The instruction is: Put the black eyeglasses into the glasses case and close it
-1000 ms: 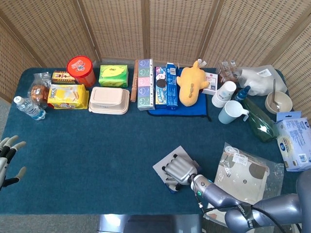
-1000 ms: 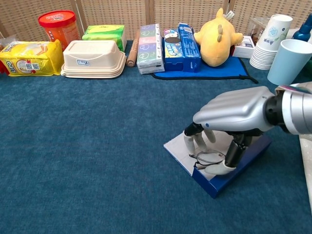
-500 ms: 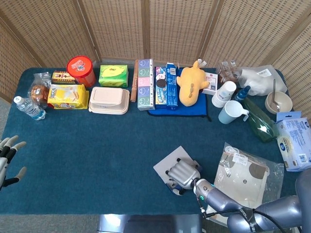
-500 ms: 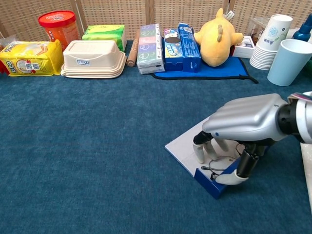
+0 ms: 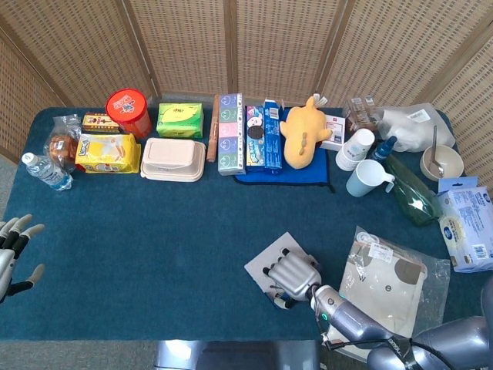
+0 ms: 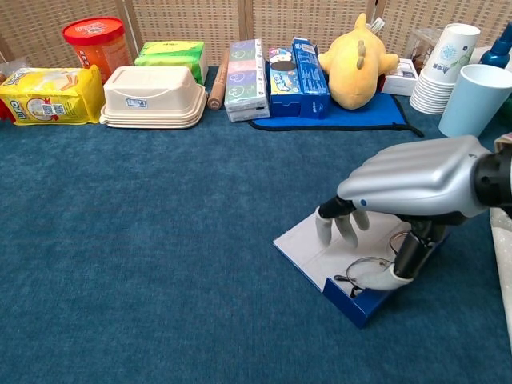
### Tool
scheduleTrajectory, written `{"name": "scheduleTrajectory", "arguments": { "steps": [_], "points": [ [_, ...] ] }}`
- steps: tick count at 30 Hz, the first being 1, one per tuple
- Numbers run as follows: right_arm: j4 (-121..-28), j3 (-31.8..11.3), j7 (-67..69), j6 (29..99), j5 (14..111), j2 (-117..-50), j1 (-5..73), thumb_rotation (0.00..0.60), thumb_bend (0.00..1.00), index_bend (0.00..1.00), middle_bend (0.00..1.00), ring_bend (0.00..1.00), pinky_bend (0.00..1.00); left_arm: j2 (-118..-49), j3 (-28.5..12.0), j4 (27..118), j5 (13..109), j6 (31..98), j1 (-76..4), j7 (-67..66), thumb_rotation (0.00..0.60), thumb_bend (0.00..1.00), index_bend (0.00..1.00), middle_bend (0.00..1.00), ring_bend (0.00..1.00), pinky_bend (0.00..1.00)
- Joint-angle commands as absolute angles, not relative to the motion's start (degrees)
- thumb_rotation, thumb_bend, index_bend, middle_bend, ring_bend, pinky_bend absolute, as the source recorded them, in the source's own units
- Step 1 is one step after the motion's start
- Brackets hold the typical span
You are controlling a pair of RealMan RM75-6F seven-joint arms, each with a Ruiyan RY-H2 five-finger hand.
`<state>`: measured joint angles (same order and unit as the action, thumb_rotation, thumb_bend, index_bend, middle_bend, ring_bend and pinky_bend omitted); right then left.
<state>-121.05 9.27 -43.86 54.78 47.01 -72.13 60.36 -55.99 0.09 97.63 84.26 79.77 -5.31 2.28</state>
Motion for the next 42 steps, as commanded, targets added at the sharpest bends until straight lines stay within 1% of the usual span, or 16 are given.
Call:
{"name": "scheduleTrajectory", "arguments": {
  "steps": [1, 4, 8, 11, 17, 27, 35, 42],
  "points": [
    [-121.6, 9.3, -43.8, 55.6, 47.4, -71.7, 59.8, 0.362, 0.34, 0.19, 0.34, 0.29, 0.19, -56.1, 0.0, 97.5, 84.3, 79.8, -5.4, 2.4, 0.6, 0.32, 0.16, 0.06, 0.0, 0.0],
    [-122.8, 10.0, -44.7, 57.8, 48.1, -71.6, 58.6, 0.358, 0.34, 0.13, 0.26, 0.23, 0.19, -55.8, -0.8, 97.0, 84.4, 79.7, -6.1, 3.2, 0.6, 0.32, 0.16, 0.06, 0.0, 0.0],
    [-124.1, 10.3, -45.8, 61.2, 49.7, -72.7, 56.5, 0.348, 0.3, 0.04, 0.17, 0.16, 0.19, -54.7, -2.0, 97.1, 85.1, 79.9, -7.2, 4.1, 0.6, 0.32, 0.16, 0.06, 0.0, 0.0],
    [-124.4, 10.1, -46.5, 63.0, 51.0, -74.0, 55.3, 0.347, 0.28, 0.0, 0.13, 0.13, 0.19, -53.5, -2.4, 97.9, 84.8, 79.2, -7.9, 4.0, 0.6, 0.32, 0.15, 0.05, 0.0, 0.0],
    [-123.5, 9.5, -47.8, 64.5, 52.4, -77.0, 53.9, 0.344, 0.23, 0.0, 0.09, 0.1, 0.19, -52.4, -2.5, 99.1, 85.4, 79.3, -8.2, 4.4, 0.6, 0.32, 0.14, 0.04, 0.0, 0.0],
    [-117.1, 8.1, -50.5, 66.8, 55.9, -84.4, 51.6, 0.344, 0.16, 0.0, 0.02, 0.04, 0.18, -51.9, -1.7, 99.8, 86.2, 80.6, -7.3, 4.7, 0.6, 0.32, 0.14, 0.05, 0.0, 0.0],
    [-112.4, 8.1, -50.8, 67.7, 59.7, -87.0, 49.5, 0.35, 0.16, 0.0, 0.0, 0.0, 0.17, -51.9, -1.0, 100.3, 86.1, 80.7, -6.6, 4.4, 0.6, 0.32, 0.14, 0.05, 0.0, 0.0],
    [-108.6, 9.0, -52.0, 68.2, 63.7, -87.3, 48.0, 0.348, 0.16, 0.0, 0.0, 0.0, 0.16, -51.9, -0.8, 100.8, 86.0, 81.0, -6.3, 3.9, 0.6, 0.32, 0.14, 0.05, 0.0, 0.0]
  ]
}}
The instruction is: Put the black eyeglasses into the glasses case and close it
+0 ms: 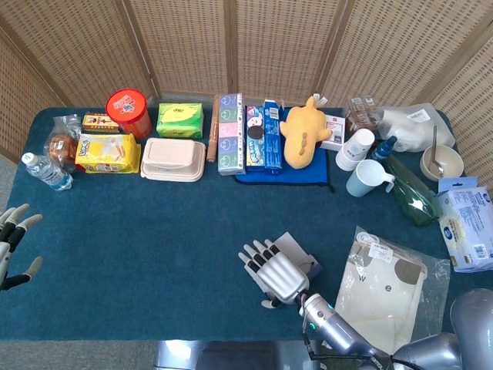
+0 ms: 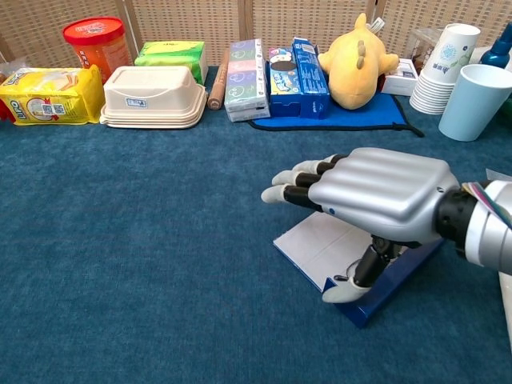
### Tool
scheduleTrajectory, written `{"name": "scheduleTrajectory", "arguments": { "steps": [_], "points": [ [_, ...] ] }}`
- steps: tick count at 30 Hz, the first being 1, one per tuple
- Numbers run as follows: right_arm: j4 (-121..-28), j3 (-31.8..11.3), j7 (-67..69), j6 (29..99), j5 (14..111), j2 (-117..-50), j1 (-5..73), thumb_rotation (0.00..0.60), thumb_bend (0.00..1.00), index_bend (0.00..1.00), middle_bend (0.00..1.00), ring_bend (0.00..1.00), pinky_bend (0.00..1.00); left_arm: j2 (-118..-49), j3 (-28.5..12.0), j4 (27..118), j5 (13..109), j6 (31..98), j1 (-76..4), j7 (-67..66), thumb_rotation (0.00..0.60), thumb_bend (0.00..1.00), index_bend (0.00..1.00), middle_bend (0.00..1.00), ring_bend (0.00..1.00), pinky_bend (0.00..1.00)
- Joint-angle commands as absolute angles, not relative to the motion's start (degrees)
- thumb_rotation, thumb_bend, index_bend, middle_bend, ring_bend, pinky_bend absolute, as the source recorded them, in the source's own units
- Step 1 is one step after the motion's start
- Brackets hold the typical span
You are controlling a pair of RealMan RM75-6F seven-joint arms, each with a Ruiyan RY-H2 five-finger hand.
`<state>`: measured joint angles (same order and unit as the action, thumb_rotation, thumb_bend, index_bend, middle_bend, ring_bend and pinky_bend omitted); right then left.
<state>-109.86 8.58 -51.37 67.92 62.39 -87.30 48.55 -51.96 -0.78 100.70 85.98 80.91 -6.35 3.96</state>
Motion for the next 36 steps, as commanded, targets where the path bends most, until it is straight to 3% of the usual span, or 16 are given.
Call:
{"name": "scheduleTrajectory", "arguments": {
  "steps": [1, 22, 36],
  "points": [
    [-108.2, 9.2, -52.2, 68.2, 64.2, -87.3, 47.7, 0.349, 0.16, 0.0, 0.0, 0.0, 0.16, -51.9, -0.7, 100.9, 86.0, 81.0, -6.3, 3.8, 0.6, 0.32, 0.14, 0.05, 0.0, 0.0],
    [-108.5, 9.8, -52.6, 66.3, 67.8, -84.6, 43.0, 0.348, 0.16, 0.0, 0.0, 0.0, 0.15, -52.0, -0.8, 101.7, 85.9, 81.1, -6.2, 2.9, 0.6, 0.32, 0.14, 0.05, 0.0, 0.0],
    [-96.2, 8.7, -45.0, 67.0, 77.5, -82.8, 40.3, 0.35, 0.14, 0.0, 0.0, 0.0, 0.13, -51.6, -0.7, 101.9, 86.3, 82.1, -5.7, 3.1, 0.6, 0.32, 0.14, 0.05, 0.0, 0.0]
  ]
}}
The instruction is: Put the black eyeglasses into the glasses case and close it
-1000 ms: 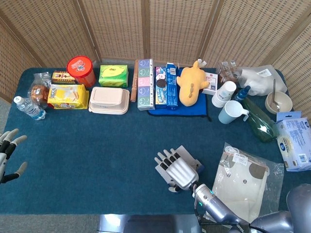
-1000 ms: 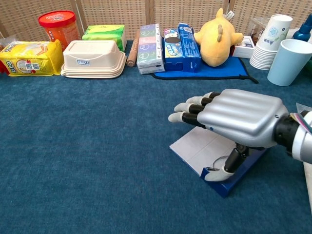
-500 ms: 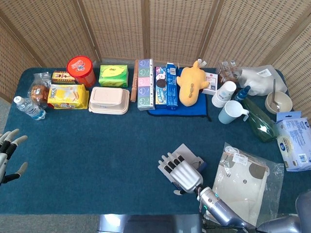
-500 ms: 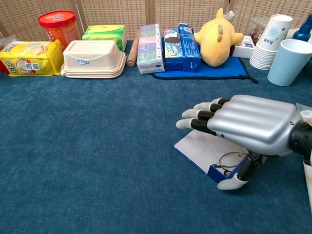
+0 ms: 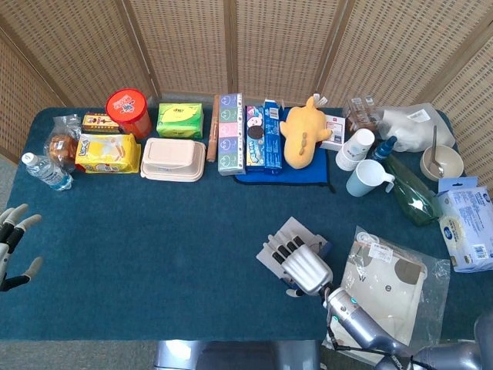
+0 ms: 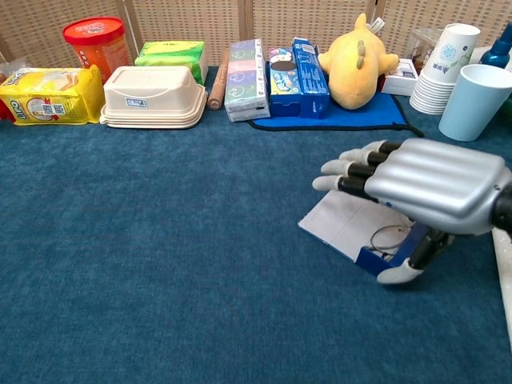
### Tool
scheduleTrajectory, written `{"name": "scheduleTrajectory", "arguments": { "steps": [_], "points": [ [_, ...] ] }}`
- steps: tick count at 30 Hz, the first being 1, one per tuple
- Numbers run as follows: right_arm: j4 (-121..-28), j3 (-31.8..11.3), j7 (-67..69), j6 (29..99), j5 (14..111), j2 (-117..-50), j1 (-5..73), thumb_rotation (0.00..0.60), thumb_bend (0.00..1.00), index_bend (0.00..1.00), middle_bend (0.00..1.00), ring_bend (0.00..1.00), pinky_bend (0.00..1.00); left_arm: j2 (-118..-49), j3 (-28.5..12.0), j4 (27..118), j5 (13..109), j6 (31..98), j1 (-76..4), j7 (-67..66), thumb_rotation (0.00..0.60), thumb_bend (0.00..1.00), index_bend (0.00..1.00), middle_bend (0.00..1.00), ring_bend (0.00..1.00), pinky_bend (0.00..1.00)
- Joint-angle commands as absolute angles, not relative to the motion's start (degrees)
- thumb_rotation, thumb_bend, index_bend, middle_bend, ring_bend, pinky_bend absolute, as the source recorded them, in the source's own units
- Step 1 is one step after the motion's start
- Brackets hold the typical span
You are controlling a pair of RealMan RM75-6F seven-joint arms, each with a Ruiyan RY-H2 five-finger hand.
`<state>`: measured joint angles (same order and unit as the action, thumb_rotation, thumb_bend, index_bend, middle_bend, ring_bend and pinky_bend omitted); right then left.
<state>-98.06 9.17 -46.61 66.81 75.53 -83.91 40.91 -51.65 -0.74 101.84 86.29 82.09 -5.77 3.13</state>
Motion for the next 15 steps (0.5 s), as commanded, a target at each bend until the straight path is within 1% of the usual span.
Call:
{"name": "scheduleTrajectory", "arguments": {
  "steps": [1, 6, 9, 13, 15],
  "points": [
    [-96.0, 8.5, -44.7, 66.9, 77.8, -82.5, 40.2, 0.35, 0.14, 0.0, 0.0, 0.0, 0.13, -51.6, -0.7, 101.9, 86.4, 82.2, -5.7, 3.1, 0.6, 0.32, 0.14, 0.05, 0.0, 0.0],
    [-93.5, 7.0, -41.9, 66.9, 79.5, -80.7, 39.6, 0.348, 0.15, 0.0, 0.0, 0.0, 0.12, -51.7, -0.7, 102.1, 86.4, 82.3, -5.7, 2.9, 0.6, 0.32, 0.14, 0.05, 0.0, 0.0],
    [-91.5, 5.5, -37.6, 66.0, 79.4, -80.5, 39.5, 0.348, 0.14, 0.0, 0.0, 0.0, 0.12, -51.8, -0.7, 102.2, 86.5, 82.3, -5.7, 2.8, 0.6, 0.32, 0.14, 0.05, 0.0, 0.0],
    [-87.0, 4.1, -35.3, 65.5, 80.8, -80.4, 39.8, 0.35, 0.14, 0.0, 0.0, 0.0, 0.11, -51.7, -0.6, 102.3, 86.5, 82.5, -5.5, 2.6, 0.6, 0.32, 0.14, 0.05, 0.0, 0.0],
    [-84.8, 3.5, -34.7, 65.5, 81.7, -80.5, 40.1, 0.36, 0.14, 0.0, 0.0, 0.0, 0.1, -51.7, -0.6, 102.3, 86.4, 82.5, -5.4, 2.6, 0.6, 0.32, 0.14, 0.05, 0.0, 0.0]
  ]
}}
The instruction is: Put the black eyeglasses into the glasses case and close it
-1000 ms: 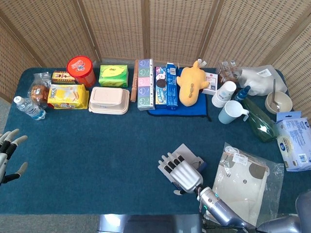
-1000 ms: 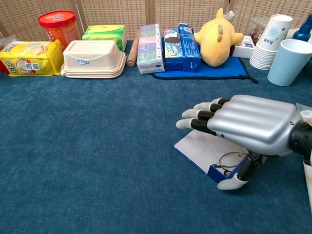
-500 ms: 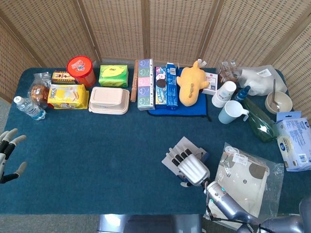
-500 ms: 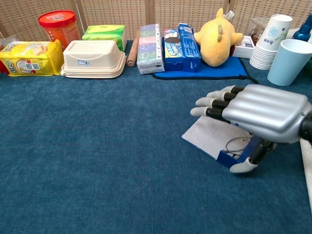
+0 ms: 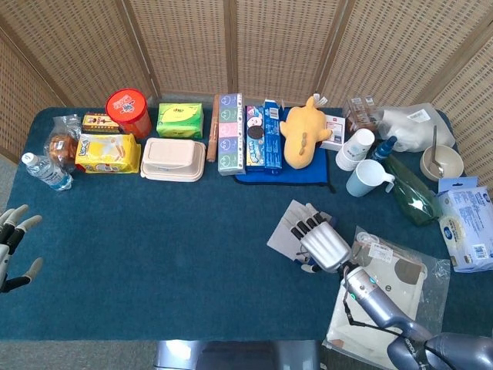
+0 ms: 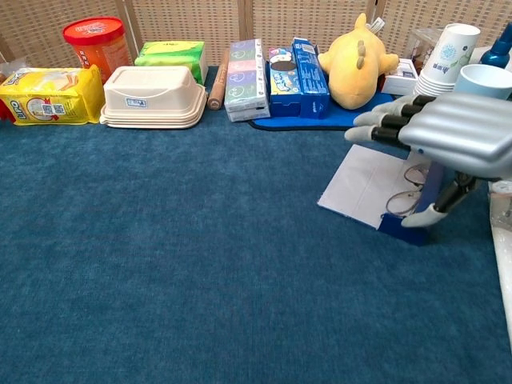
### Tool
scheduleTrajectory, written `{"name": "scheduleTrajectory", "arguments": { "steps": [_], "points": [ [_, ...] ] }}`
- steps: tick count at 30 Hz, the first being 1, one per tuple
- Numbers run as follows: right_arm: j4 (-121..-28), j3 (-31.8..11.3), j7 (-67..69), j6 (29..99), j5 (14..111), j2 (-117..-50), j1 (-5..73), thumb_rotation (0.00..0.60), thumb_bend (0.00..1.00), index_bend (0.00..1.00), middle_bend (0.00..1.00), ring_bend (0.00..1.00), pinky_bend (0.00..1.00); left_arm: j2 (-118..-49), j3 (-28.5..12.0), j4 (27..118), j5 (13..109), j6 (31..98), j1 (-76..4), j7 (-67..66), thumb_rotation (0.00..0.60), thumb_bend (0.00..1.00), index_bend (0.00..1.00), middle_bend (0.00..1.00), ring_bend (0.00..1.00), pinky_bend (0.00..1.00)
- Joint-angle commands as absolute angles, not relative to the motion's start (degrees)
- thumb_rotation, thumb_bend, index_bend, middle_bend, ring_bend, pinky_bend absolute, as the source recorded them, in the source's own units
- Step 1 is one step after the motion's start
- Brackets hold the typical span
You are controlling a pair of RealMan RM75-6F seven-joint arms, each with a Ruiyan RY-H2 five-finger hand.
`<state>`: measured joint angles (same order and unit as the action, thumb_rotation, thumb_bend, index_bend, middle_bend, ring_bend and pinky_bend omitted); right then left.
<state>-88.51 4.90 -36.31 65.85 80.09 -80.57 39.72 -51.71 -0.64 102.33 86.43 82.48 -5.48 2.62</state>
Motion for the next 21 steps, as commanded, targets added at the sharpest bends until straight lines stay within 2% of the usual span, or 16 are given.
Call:
{"name": "scheduleTrajectory", "arguments": {
  "steps": [1, 4, 9, 16, 21],
  "points": [
    [-84.0, 3.2, -34.5, 65.3, 81.8, -80.5, 40.2, 0.377, 0.14, 0.0, 0.0, 0.0, 0.1, -51.6, -0.6, 102.4, 86.4, 82.5, -5.4, 2.6, 0.6, 0.32, 0.14, 0.05, 0.0, 0.0],
    [-82.2, 2.1, -32.8, 64.5, 81.8, -80.2, 40.6, 0.415, 0.14, 0.0, 0.0, 0.0, 0.09, -51.4, -0.6, 102.4, 86.4, 82.6, -5.3, 2.6, 0.6, 0.32, 0.14, 0.05, 0.0, 0.0],
    [-83.4, 0.6, -31.9, 64.0, 81.6, -78.4, 40.7, 0.438, 0.14, 0.0, 0.0, 0.0, 0.09, -51.3, -0.5, 102.3, 86.1, 82.7, -5.1, 2.7, 0.6, 0.32, 0.14, 0.05, 0.0, 0.0],
    [-91.8, -2.7, -35.5, 62.6, 77.1, -79.6, 41.0, 0.435, 0.14, 0.0, 0.0, 0.0, 0.09, -51.8, -0.5, 102.0, 86.3, 82.3, -5.3, 3.0, 0.6, 0.32, 0.14, 0.05, 0.0, 0.0],
    [-90.8, -4.5, -39.9, 61.2, 72.8, -81.9, 41.8, 0.441, 0.14, 0.0, 0.0, 0.0, 0.09, -51.5, -0.3, 101.6, 86.4, 82.6, -5.0, 3.6, 0.6, 0.32, 0.14, 0.05, 0.0, 0.0]
  ]
}}
